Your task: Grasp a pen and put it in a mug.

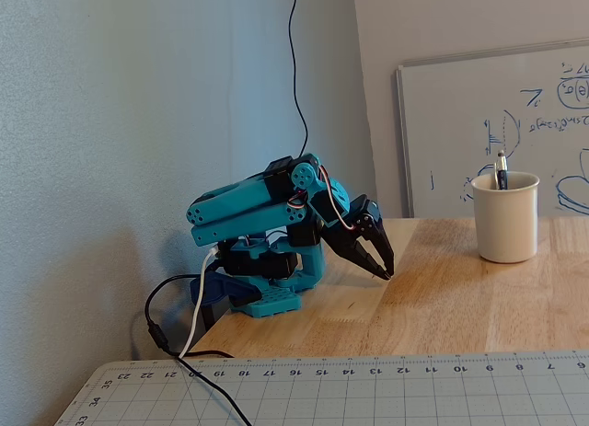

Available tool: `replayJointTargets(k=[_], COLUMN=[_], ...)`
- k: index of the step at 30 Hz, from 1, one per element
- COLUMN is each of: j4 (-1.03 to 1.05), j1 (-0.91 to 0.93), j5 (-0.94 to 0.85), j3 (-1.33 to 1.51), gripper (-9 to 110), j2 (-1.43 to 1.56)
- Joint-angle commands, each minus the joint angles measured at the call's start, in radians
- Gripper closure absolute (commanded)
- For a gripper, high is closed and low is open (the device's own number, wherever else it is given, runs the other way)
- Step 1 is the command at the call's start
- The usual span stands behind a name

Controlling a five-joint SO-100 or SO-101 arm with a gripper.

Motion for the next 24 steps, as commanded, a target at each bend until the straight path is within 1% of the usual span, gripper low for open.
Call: replayJointTargets(k=[1,24], j4=[-0.011,-0.011], j1=[0.003,-0.005], j5=[0.003,-0.008], j3=[-0.011,-0.011], gripper=[101,101], j2=[0.028,0.028])
